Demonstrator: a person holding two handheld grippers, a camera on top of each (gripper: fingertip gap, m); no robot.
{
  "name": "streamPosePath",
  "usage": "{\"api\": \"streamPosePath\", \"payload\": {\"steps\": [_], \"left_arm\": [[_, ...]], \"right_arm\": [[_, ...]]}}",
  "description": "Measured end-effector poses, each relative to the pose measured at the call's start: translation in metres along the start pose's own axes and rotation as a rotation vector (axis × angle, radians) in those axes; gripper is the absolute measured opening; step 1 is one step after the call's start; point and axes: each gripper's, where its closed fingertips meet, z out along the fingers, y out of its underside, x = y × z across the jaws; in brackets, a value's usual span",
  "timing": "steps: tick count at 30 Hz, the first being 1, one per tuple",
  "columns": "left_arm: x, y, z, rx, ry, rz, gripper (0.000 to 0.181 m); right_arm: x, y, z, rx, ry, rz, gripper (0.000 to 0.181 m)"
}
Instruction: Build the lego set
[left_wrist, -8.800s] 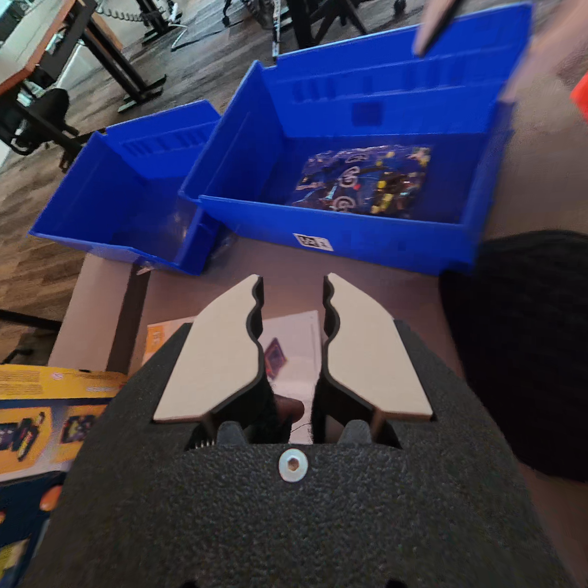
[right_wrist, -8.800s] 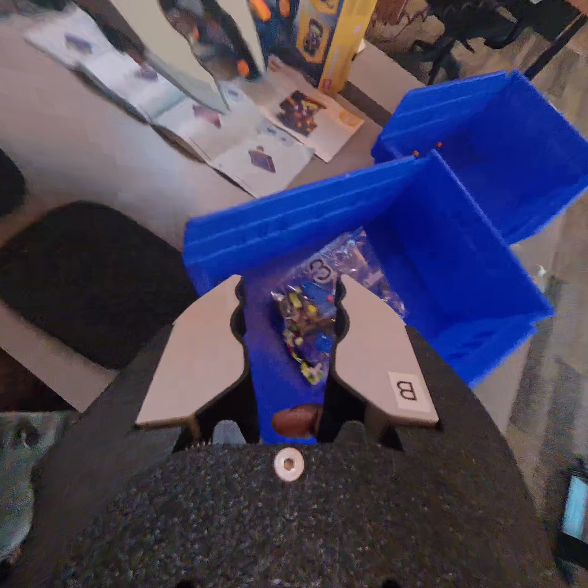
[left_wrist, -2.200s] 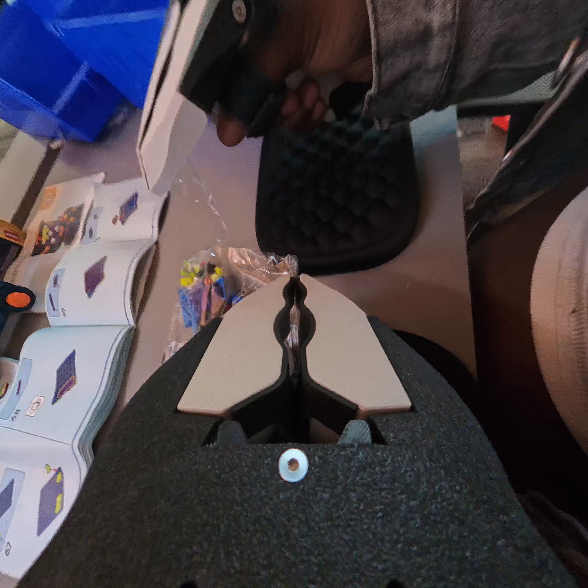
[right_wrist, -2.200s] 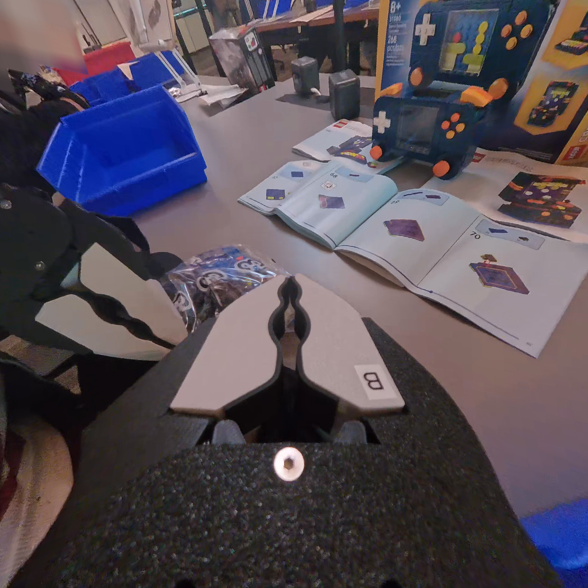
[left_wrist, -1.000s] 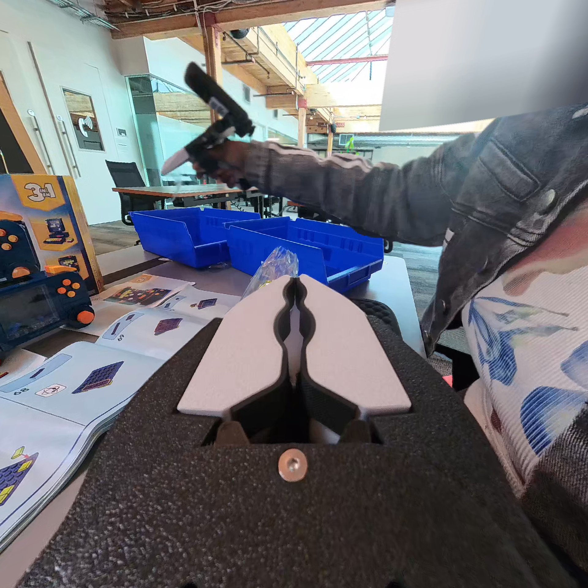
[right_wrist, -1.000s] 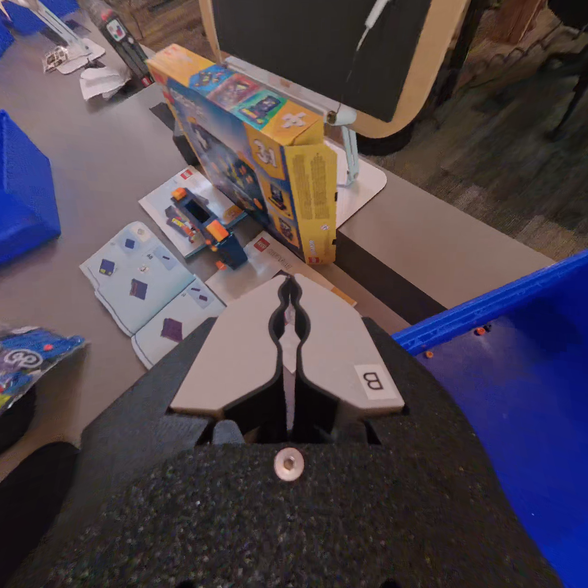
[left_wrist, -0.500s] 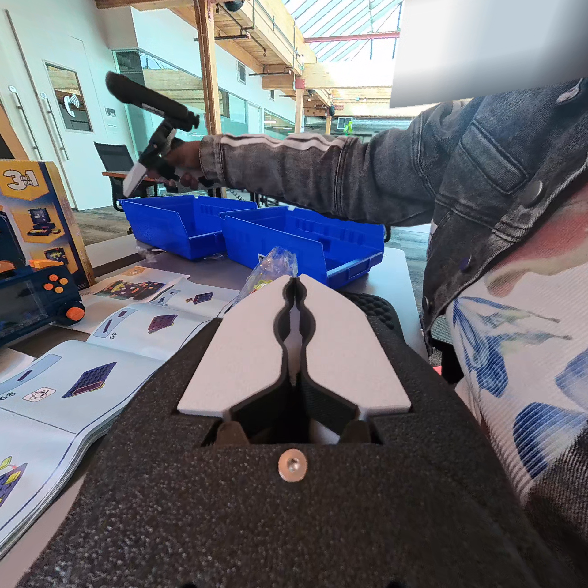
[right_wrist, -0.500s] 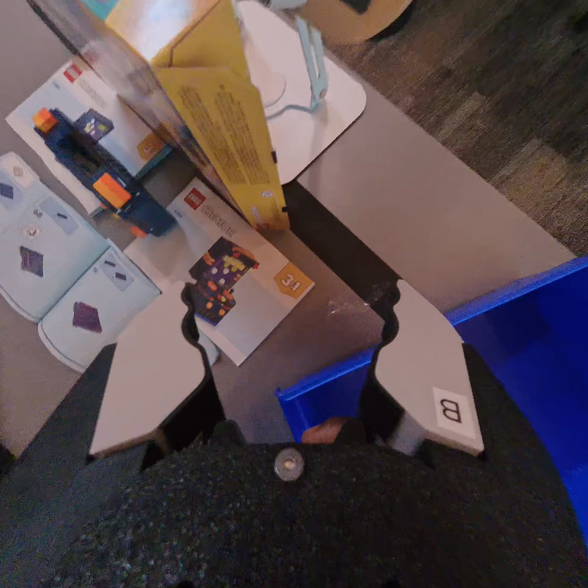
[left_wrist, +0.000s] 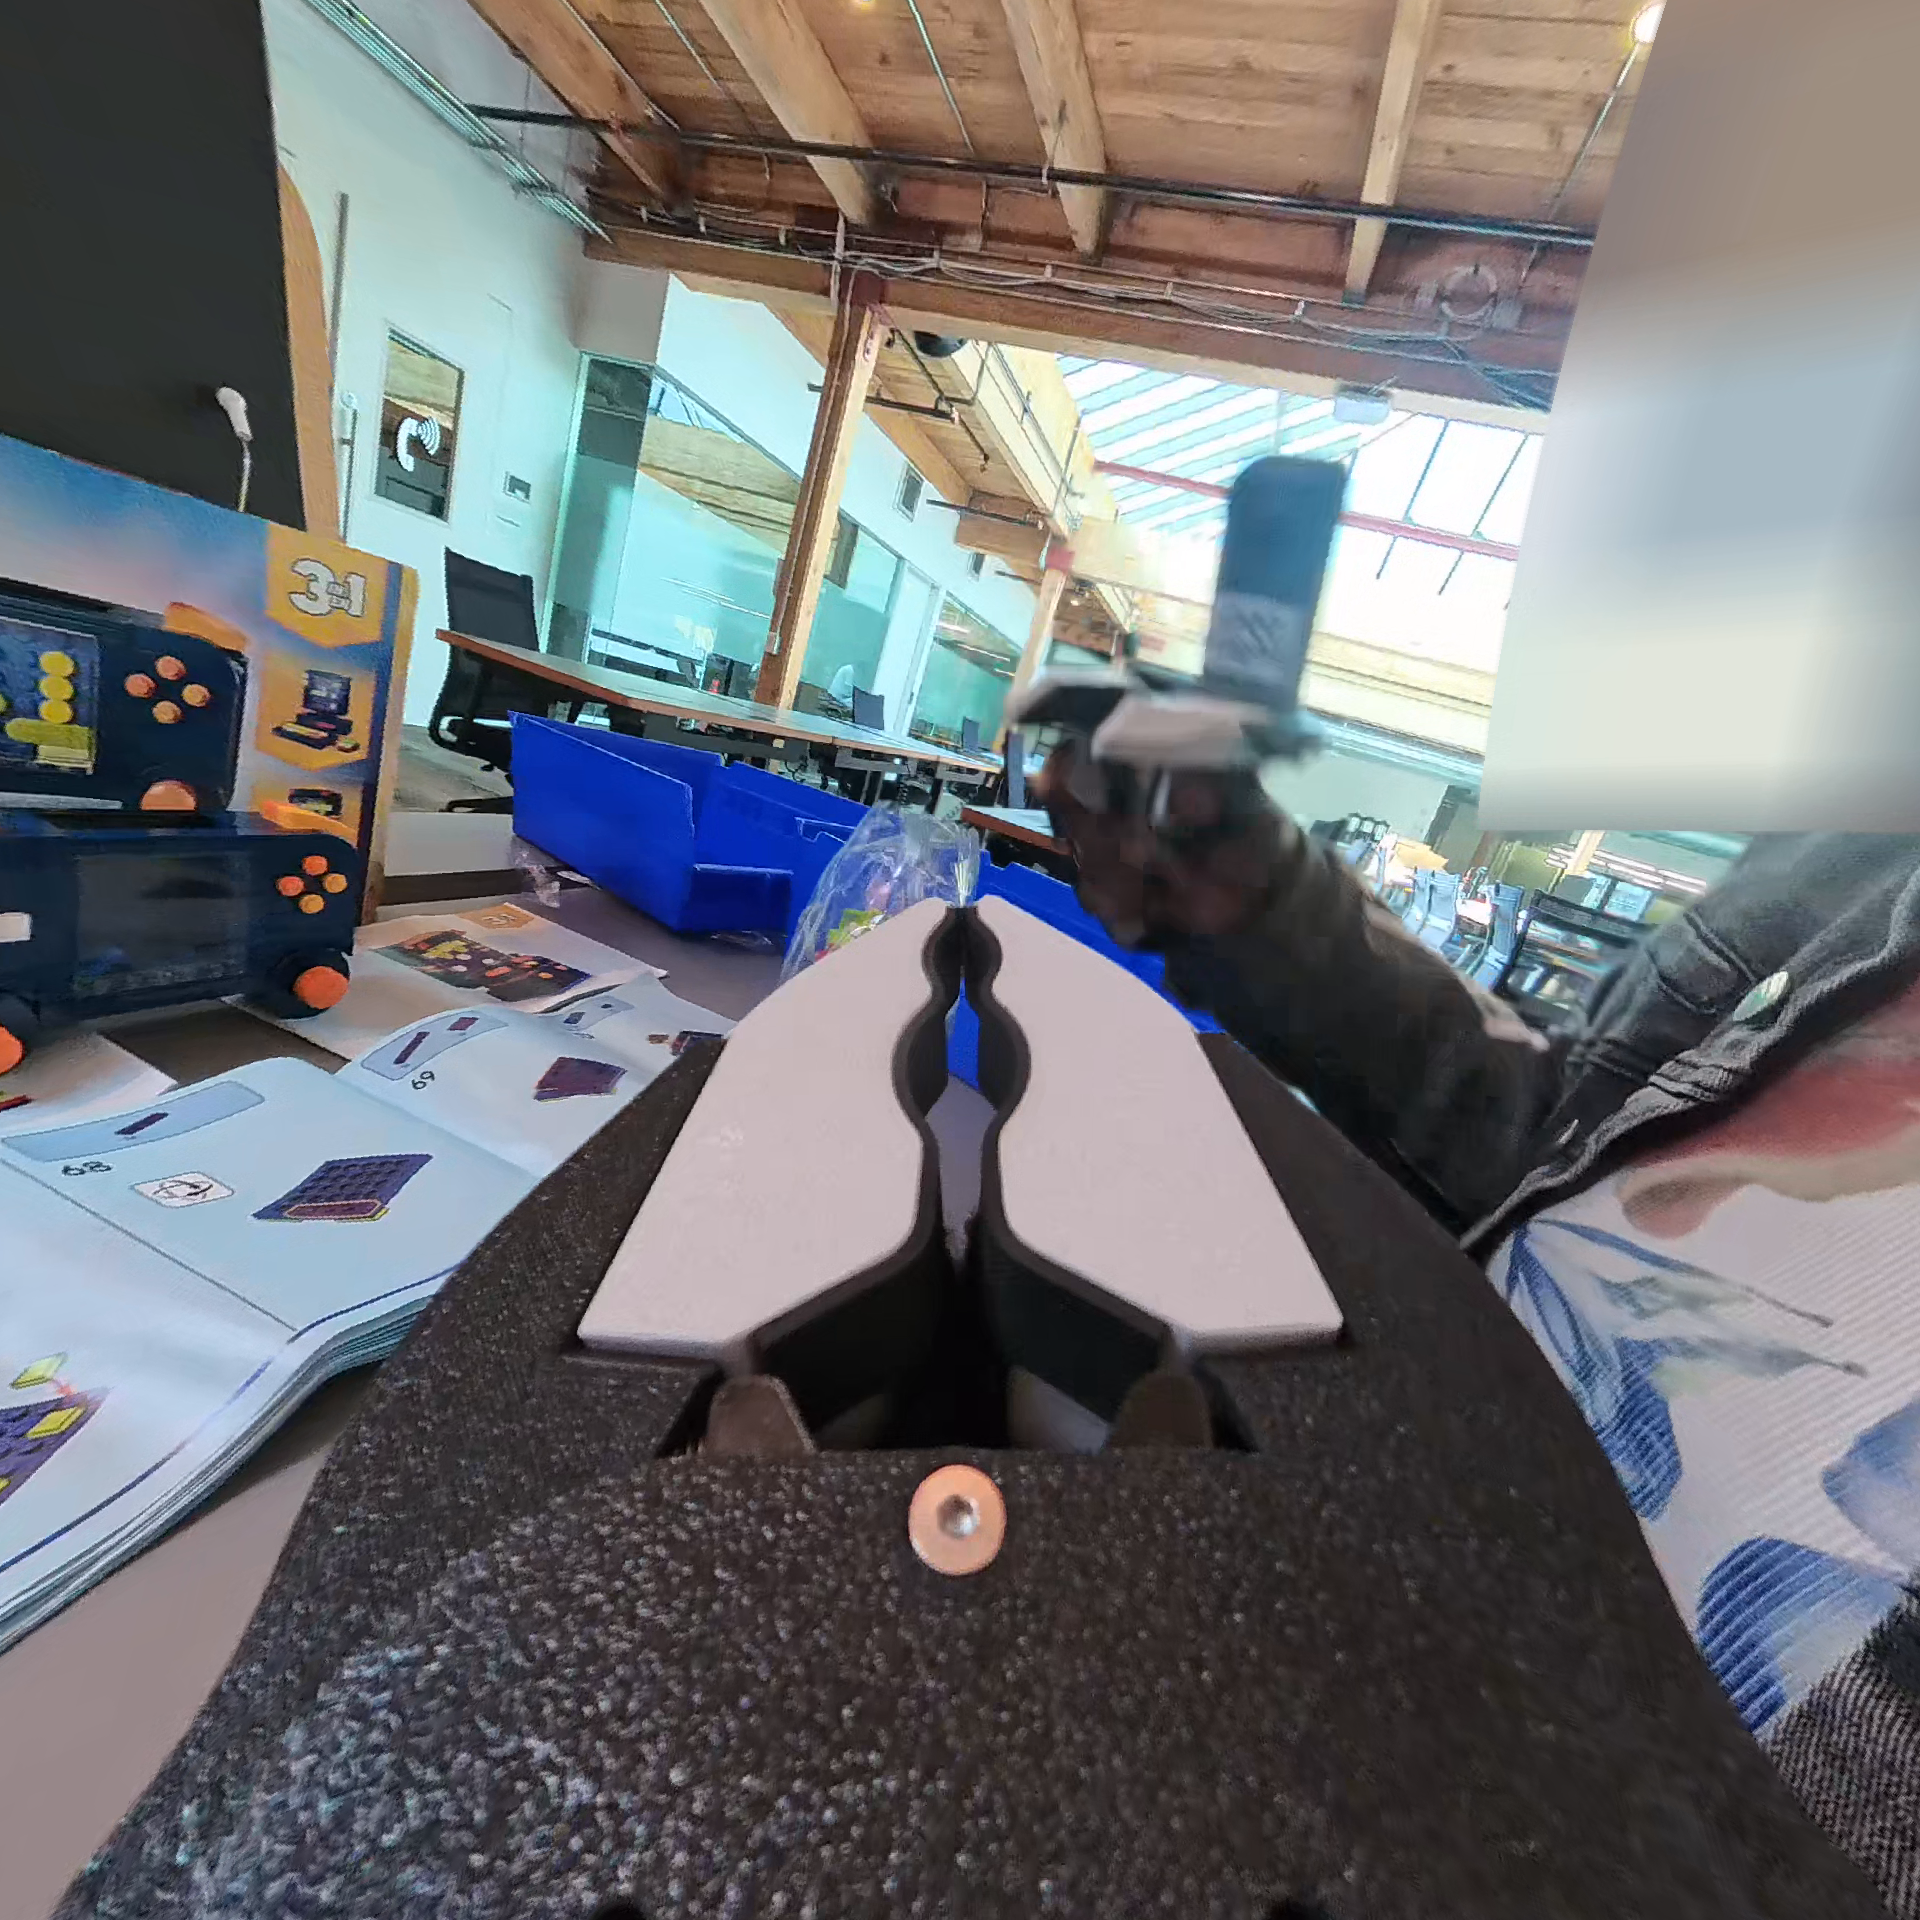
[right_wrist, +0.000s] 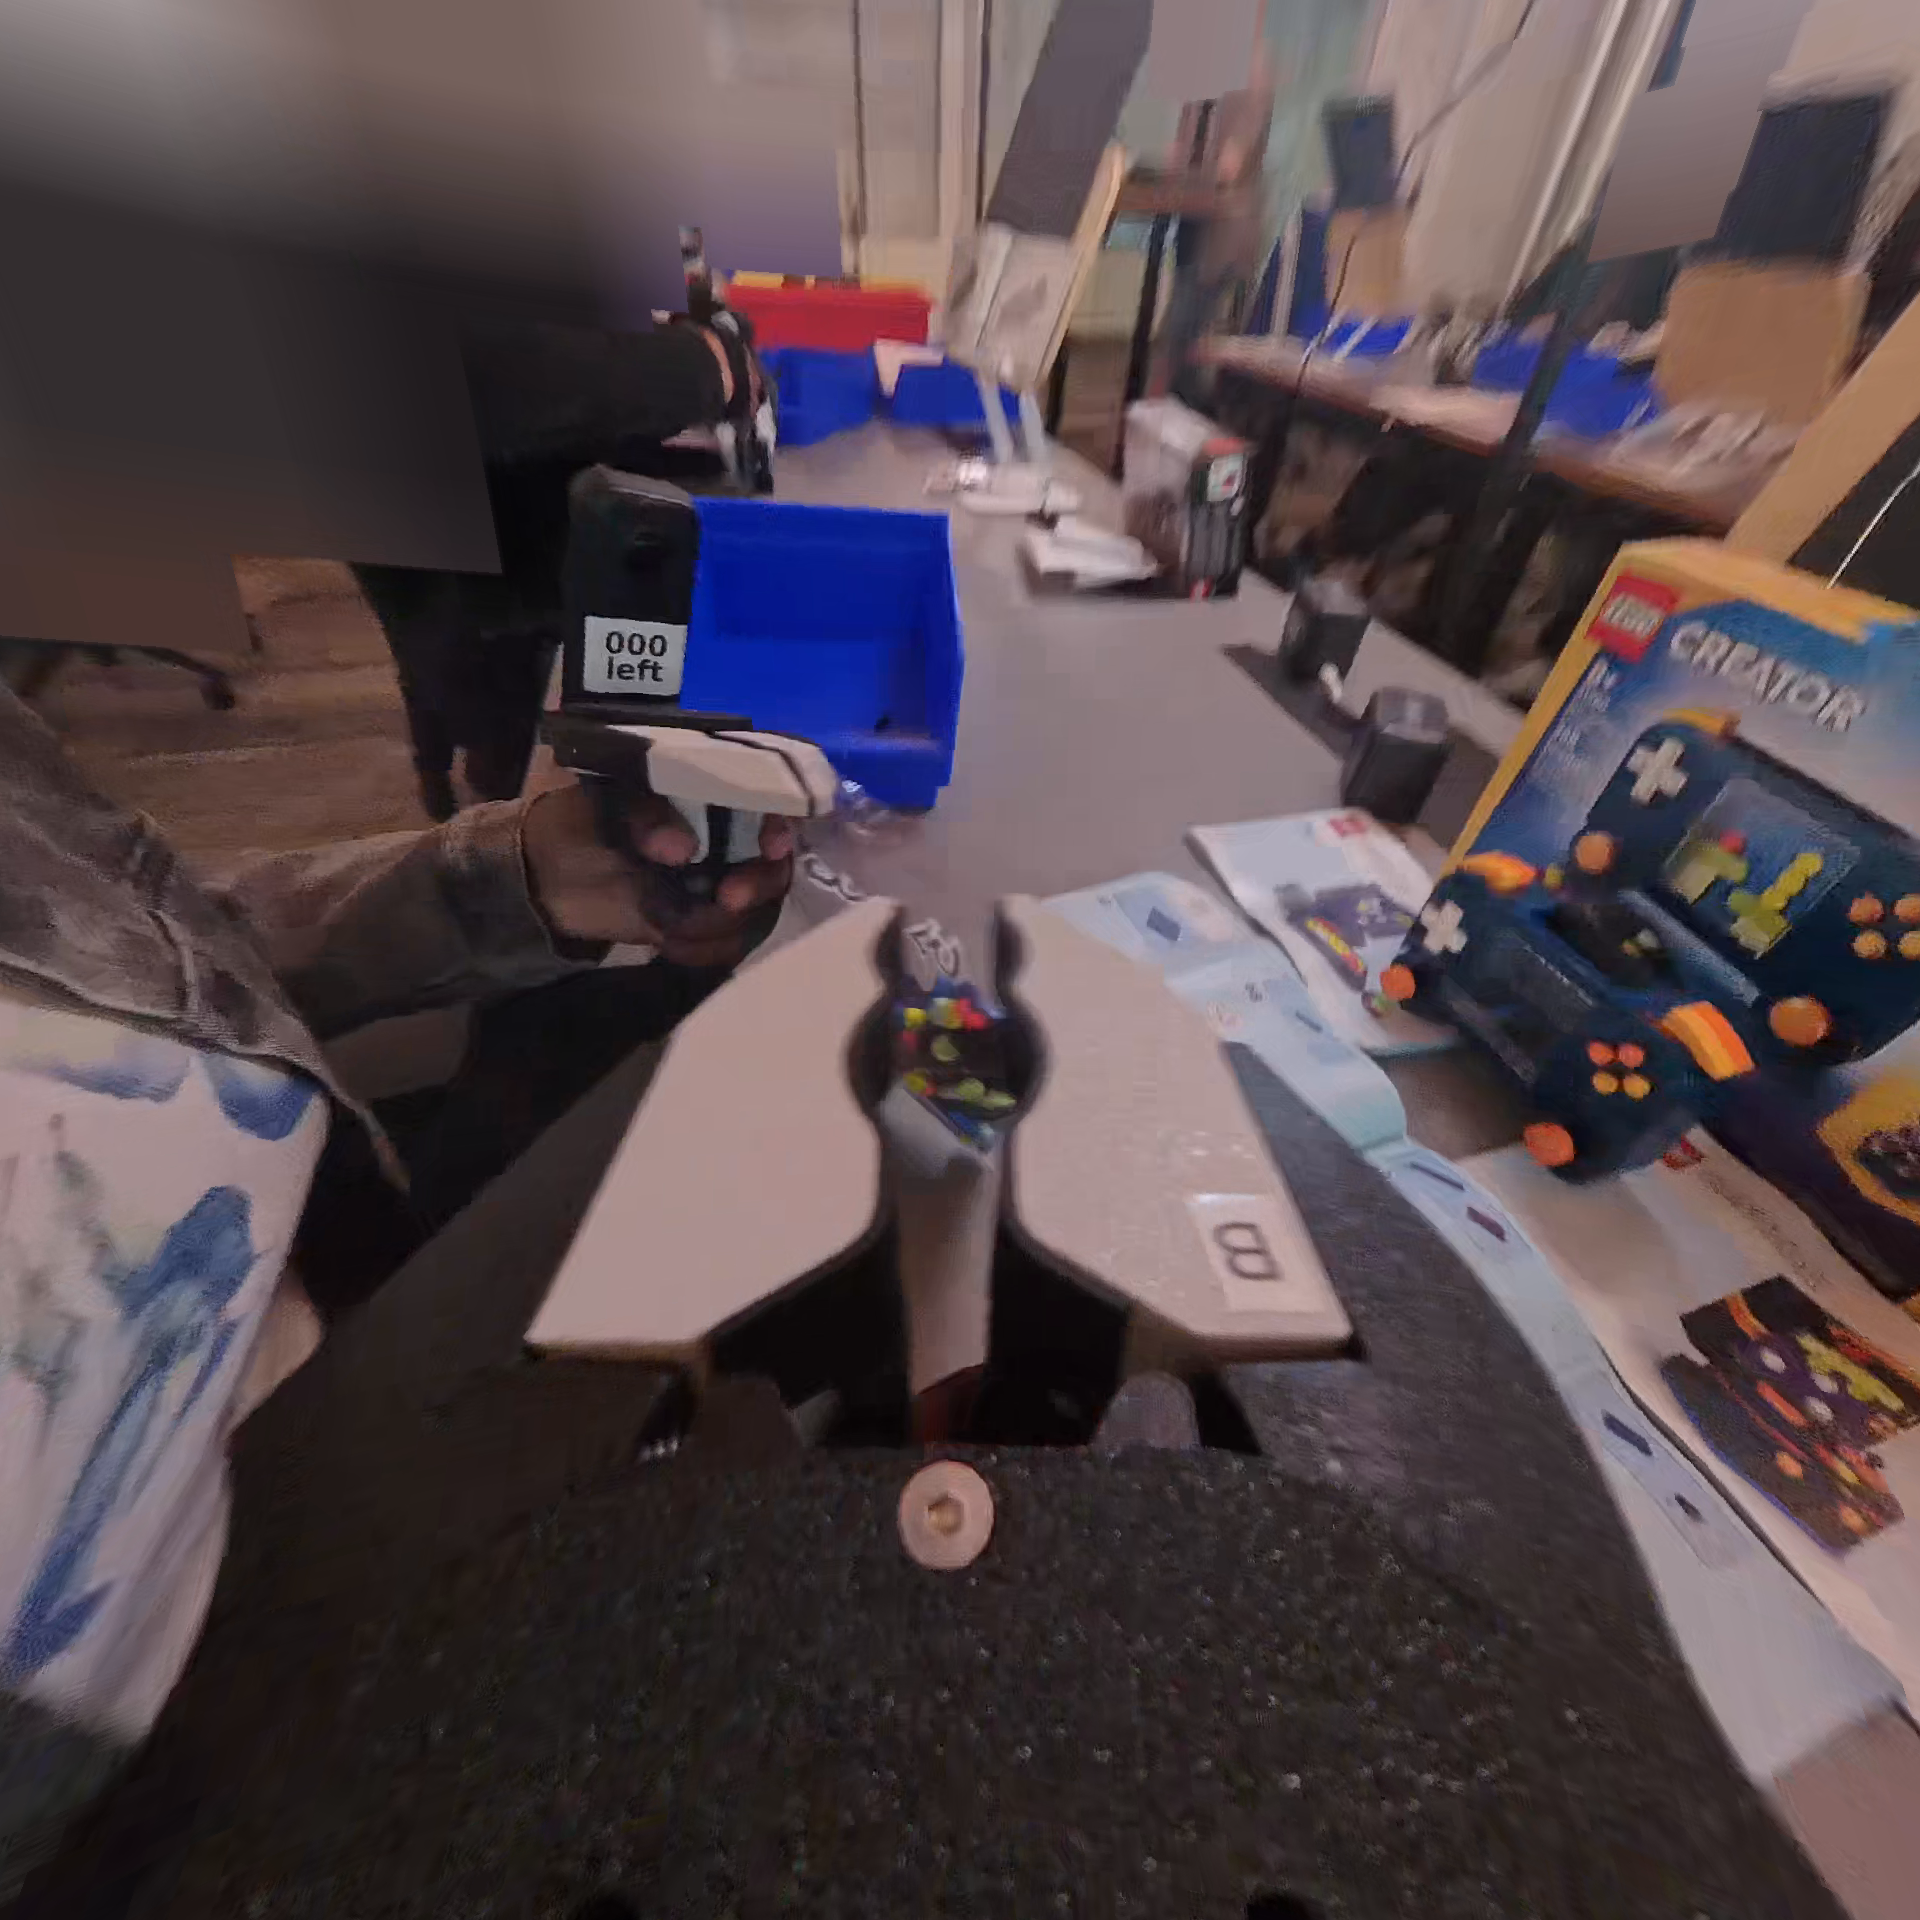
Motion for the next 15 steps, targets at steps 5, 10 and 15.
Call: {"api": "streamPosePath", "payload": {"steps": [5,10,15], "left_arm": [[0.004,0.002,0.001,-0.014,0.009,0.009,0.000],[0.013,0.009,0.004,-0.048,0.029,0.055,0.000],[0.026,0.020,0.010,-0.113,0.076,0.131,0.000]], "right_arm": [[-0.006,0.019,0.025,0.055,0.195,0.022,0.000],[-0.002,0.026,0.033,-0.121,0.142,0.065,0.000],[-0.007,0.038,0.035,-0.226,0.141,0.011,0.000]]}}
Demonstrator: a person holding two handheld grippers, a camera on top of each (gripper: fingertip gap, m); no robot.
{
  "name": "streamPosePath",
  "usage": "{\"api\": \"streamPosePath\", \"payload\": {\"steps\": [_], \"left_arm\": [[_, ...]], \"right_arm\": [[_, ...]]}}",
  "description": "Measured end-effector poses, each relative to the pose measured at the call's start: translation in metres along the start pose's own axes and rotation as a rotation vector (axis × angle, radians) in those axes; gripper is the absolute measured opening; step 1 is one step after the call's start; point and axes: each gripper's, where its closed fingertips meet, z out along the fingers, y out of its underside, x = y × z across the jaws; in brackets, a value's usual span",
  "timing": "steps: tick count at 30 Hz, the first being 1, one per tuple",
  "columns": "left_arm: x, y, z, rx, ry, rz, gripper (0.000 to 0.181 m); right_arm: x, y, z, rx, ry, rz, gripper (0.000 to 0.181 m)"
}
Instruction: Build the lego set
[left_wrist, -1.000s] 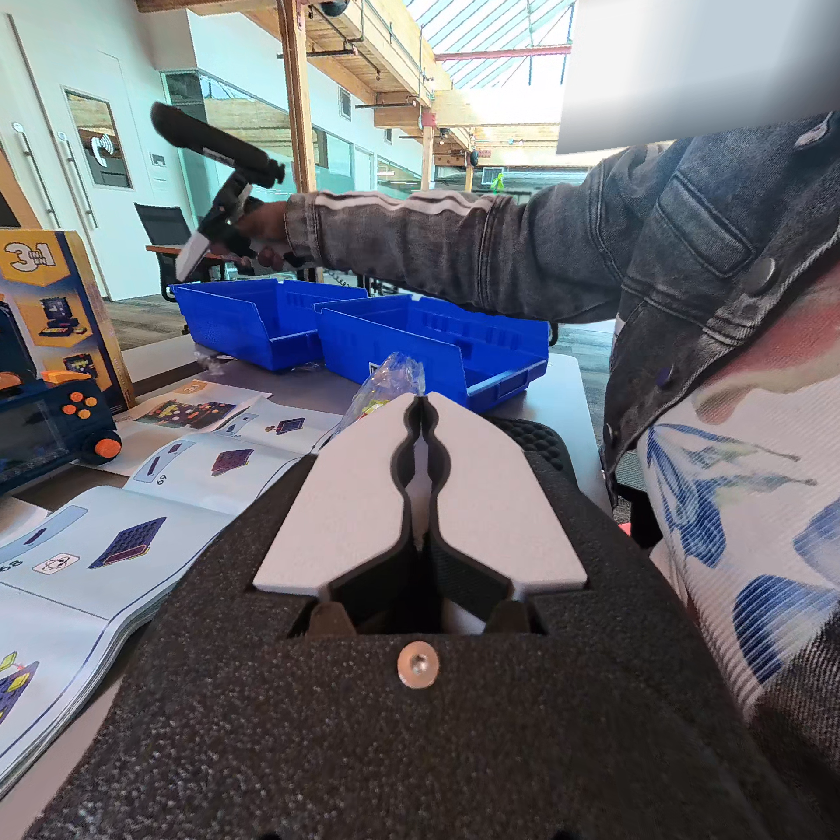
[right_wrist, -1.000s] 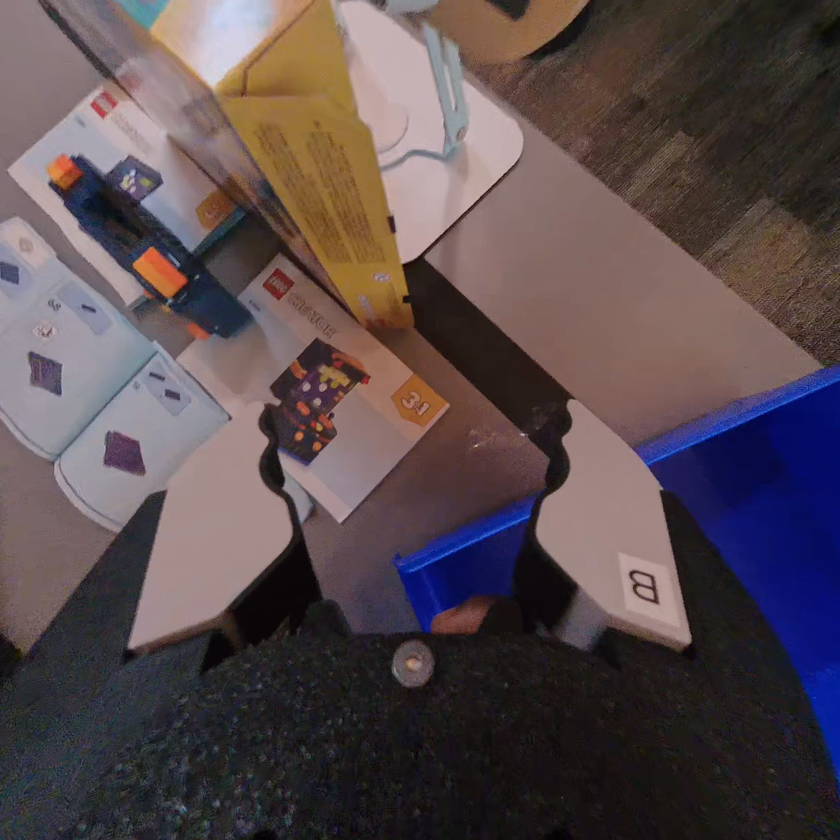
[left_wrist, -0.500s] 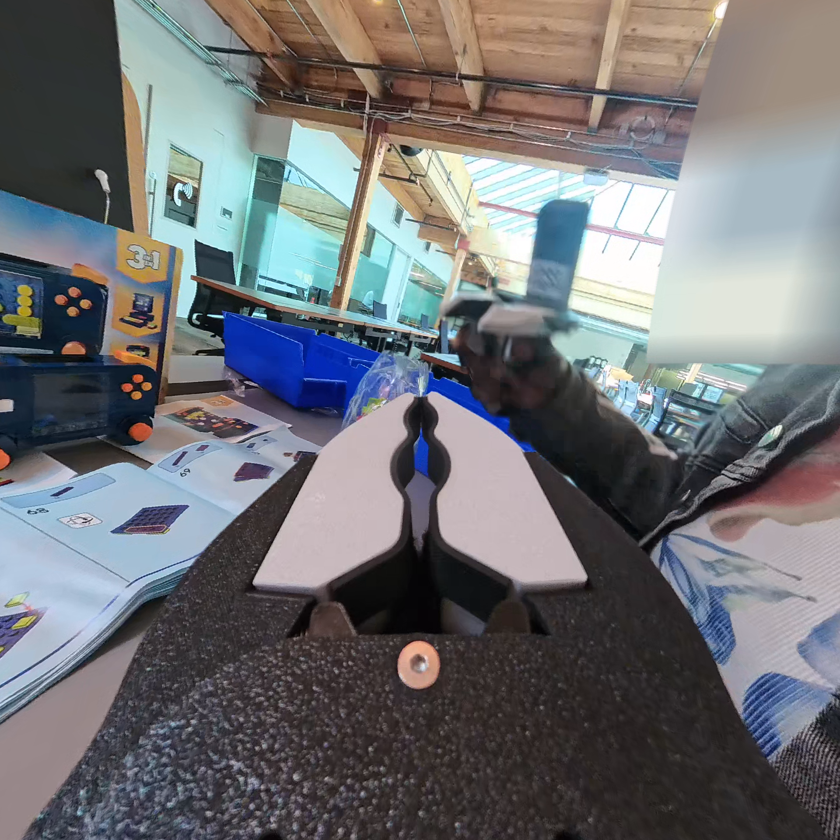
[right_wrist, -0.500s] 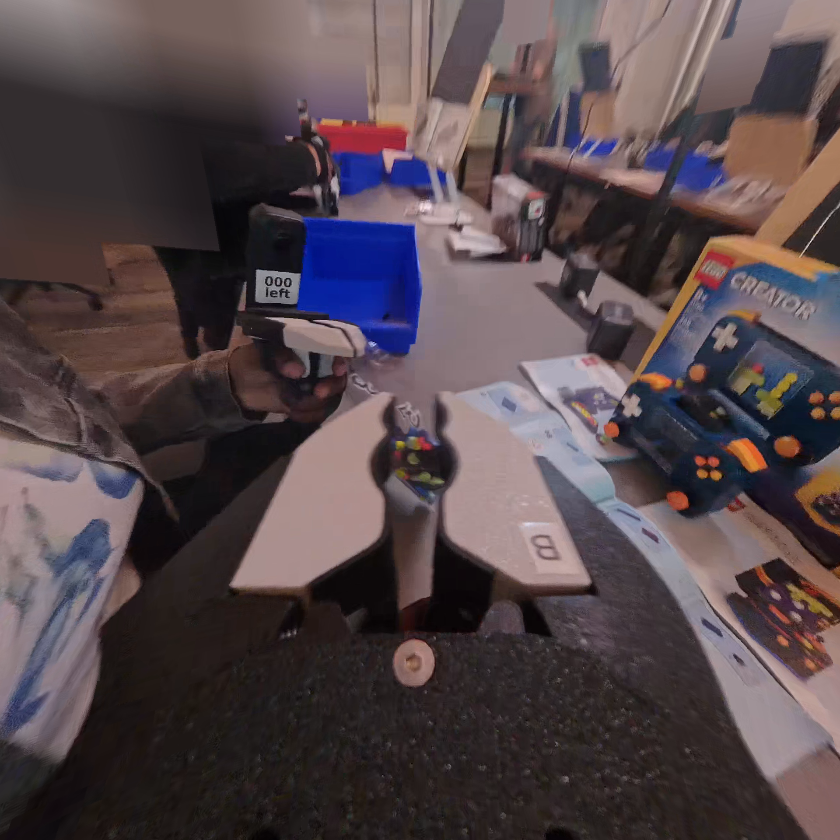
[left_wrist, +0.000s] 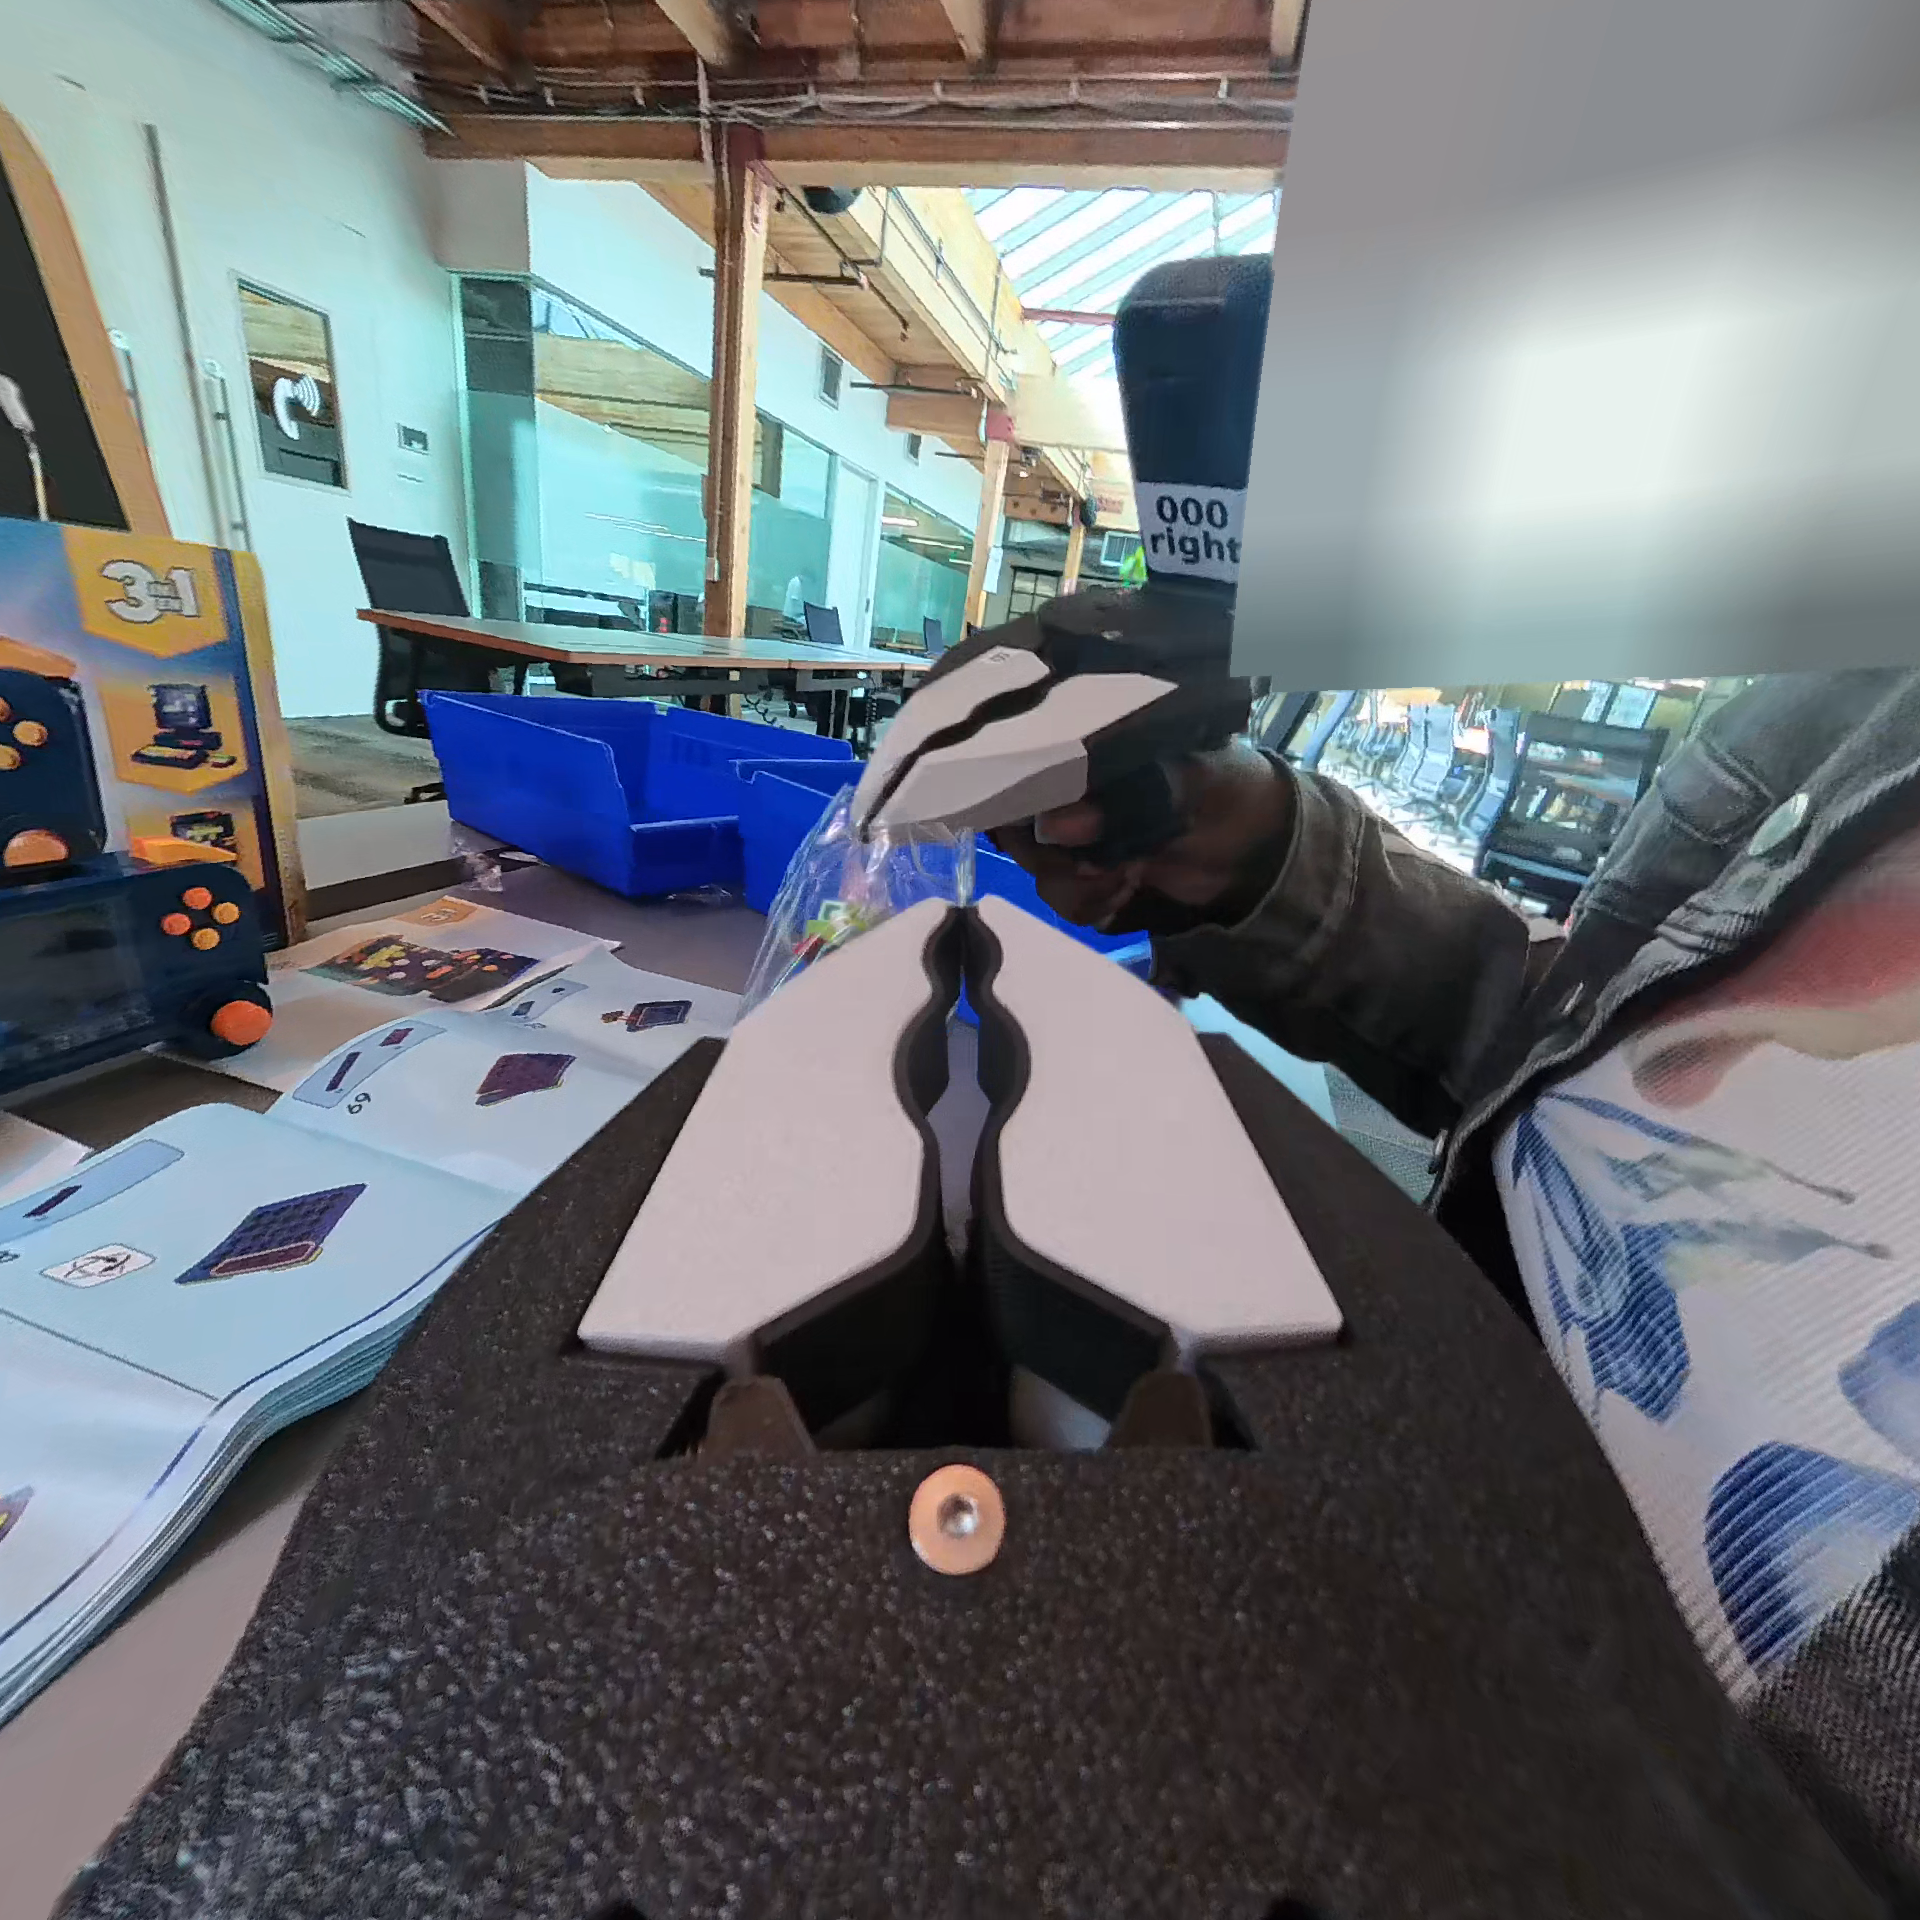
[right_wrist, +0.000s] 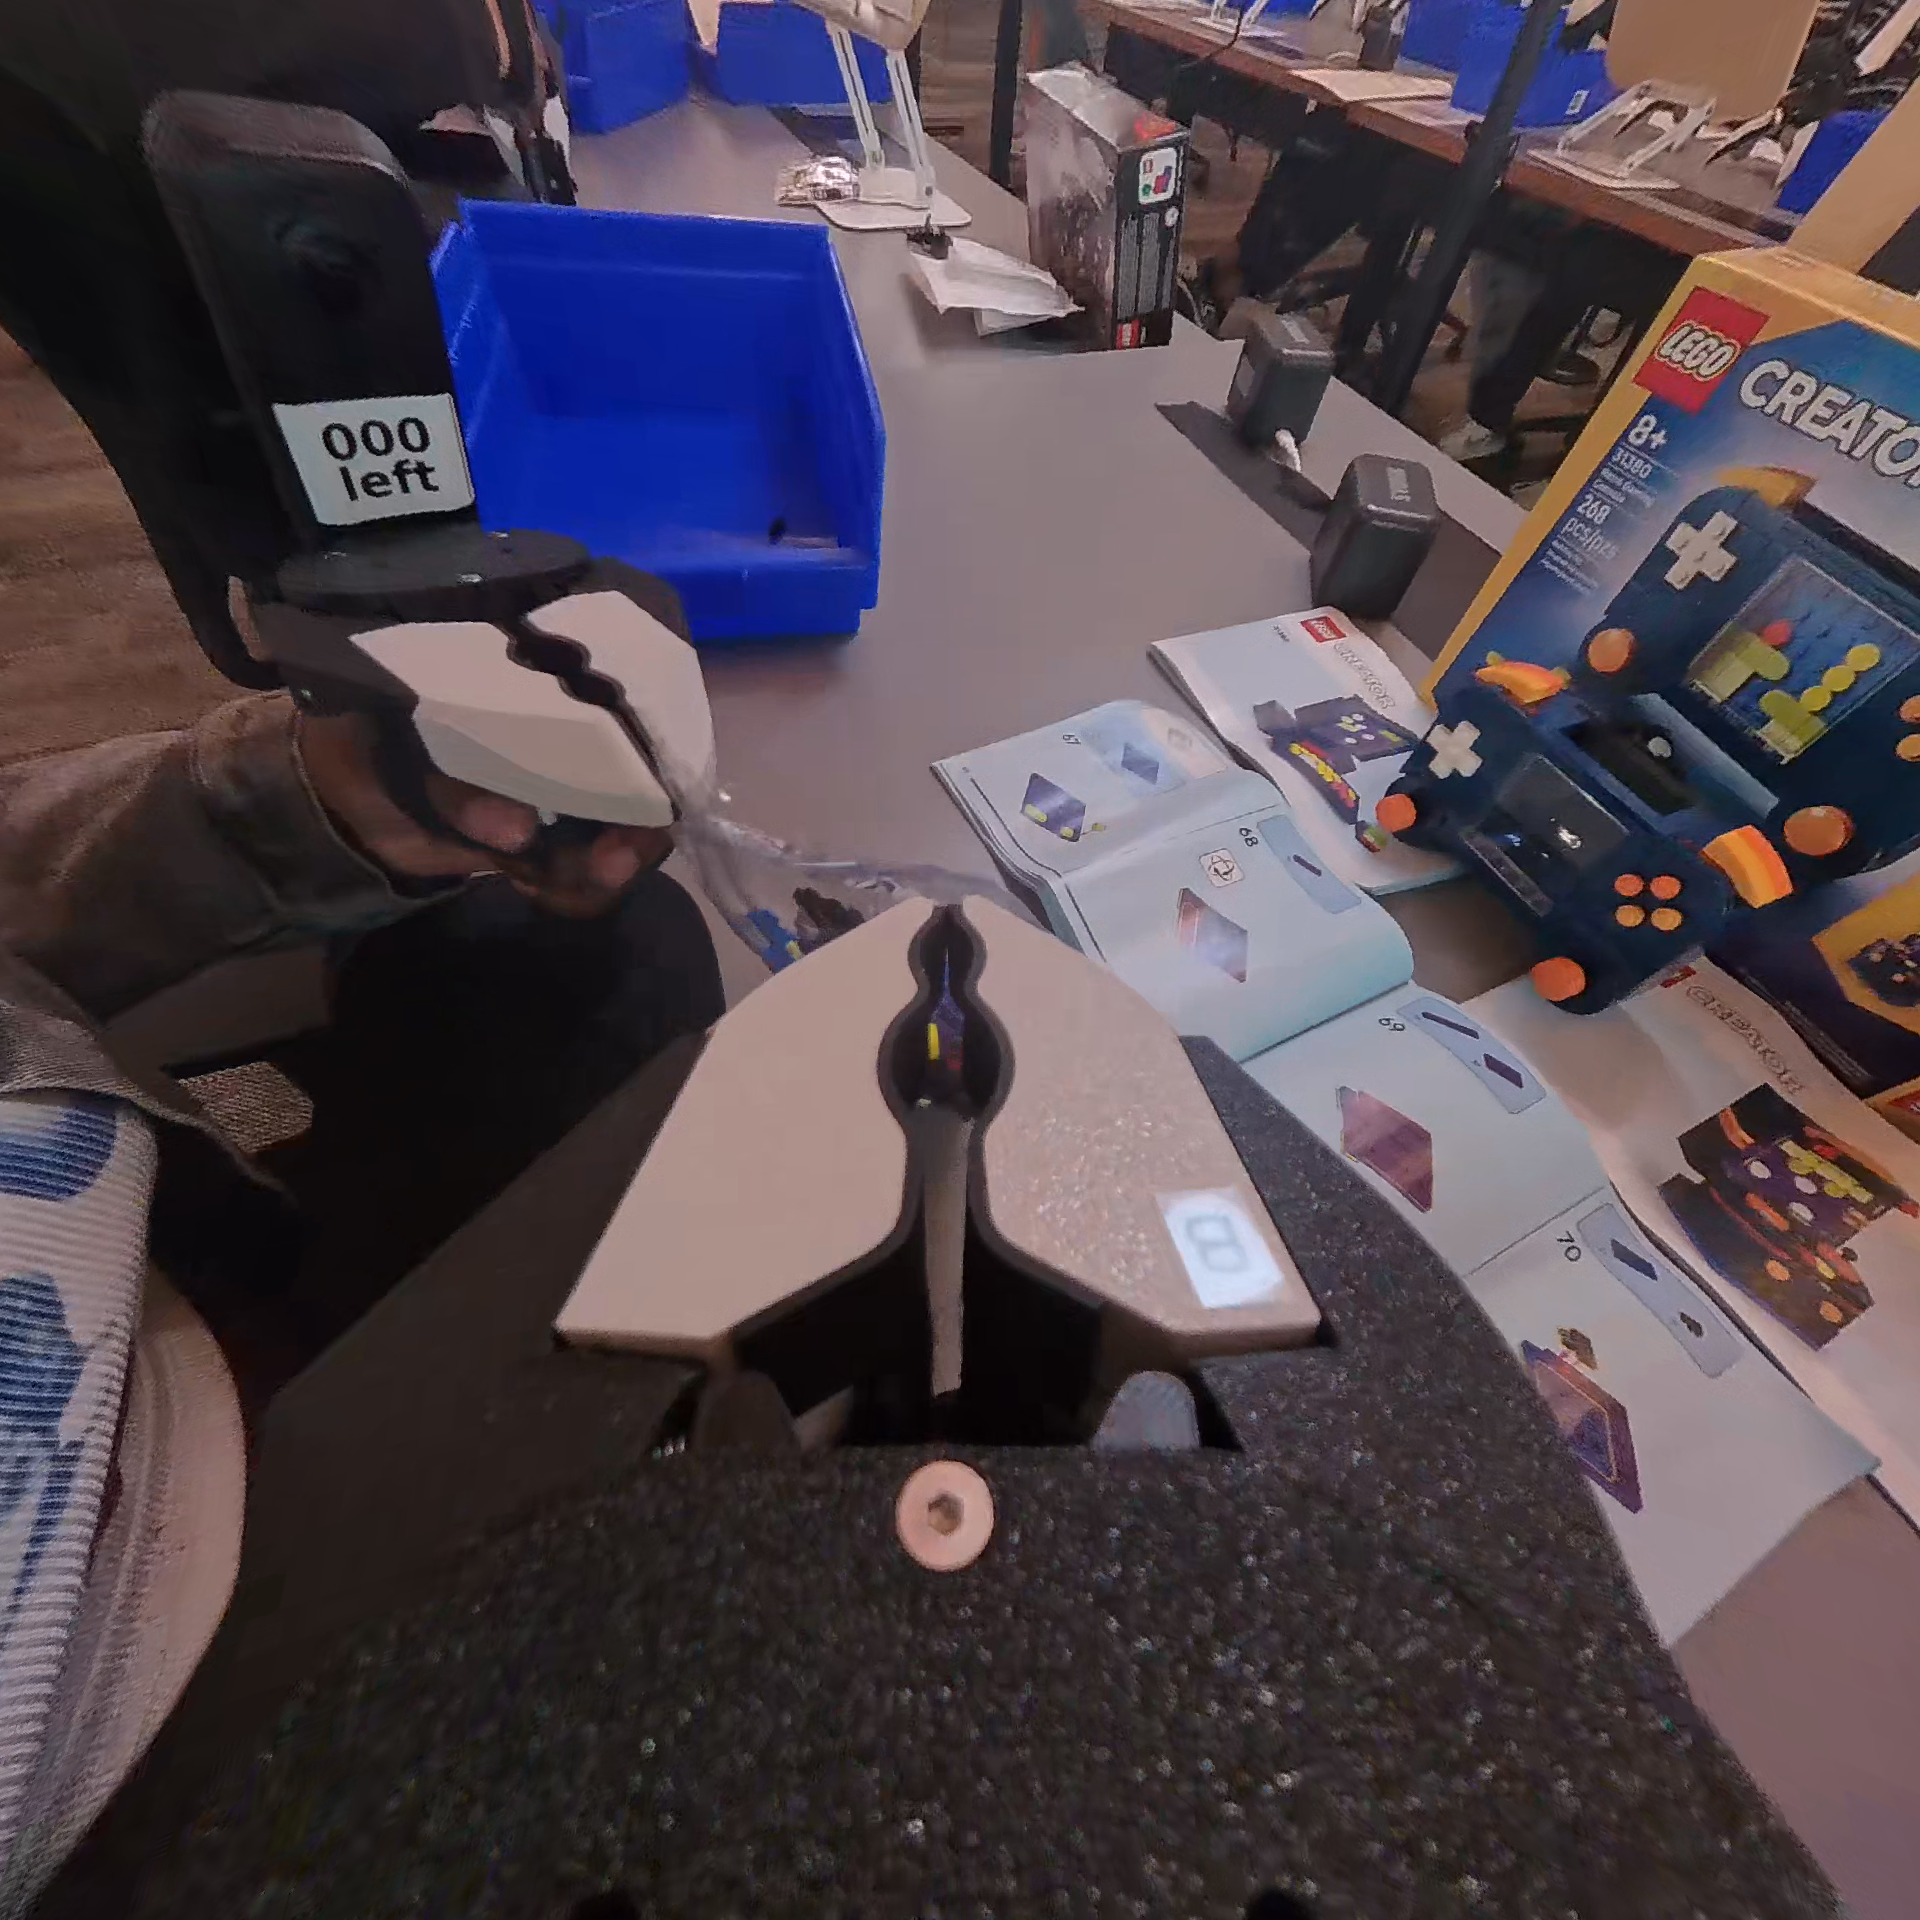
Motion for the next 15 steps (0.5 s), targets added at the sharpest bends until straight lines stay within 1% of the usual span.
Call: {"api": "streamPosePath", "payload": {"steps": [5,7,8,11,12,15], "left_arm": [[0.009,0.006,0.004,-0.037,0.037,0.035,0.000],[0.012,0.008,0.006,-0.046,0.047,0.041,0.000],[0.014,0.010,0.007,-0.058,0.058,0.048,0.000],[0.018,0.014,0.009,-0.070,0.065,0.057,0.000],[0.018,0.013,0.009,-0.062,0.066,0.051,0.000],[0.018,0.013,0.009,-0.057,0.063,0.043,0.000]], "right_arm": [[0.004,0.005,-0.004,-0.077,0.062,-0.074,0.000],[-0.007,0.013,-0.002,-0.146,0.006,-0.072,0.000],[-0.009,0.014,-0.001,-0.153,-0.004,-0.071,0.000],[0.001,-0.005,-0.007,-0.010,0.073,-0.061,0.000],[0.002,-0.007,-0.010,0.004,0.070,-0.054,0.000],[-0.009,0.011,-0.006,-0.117,-0.005,-0.029,0.000]]}}
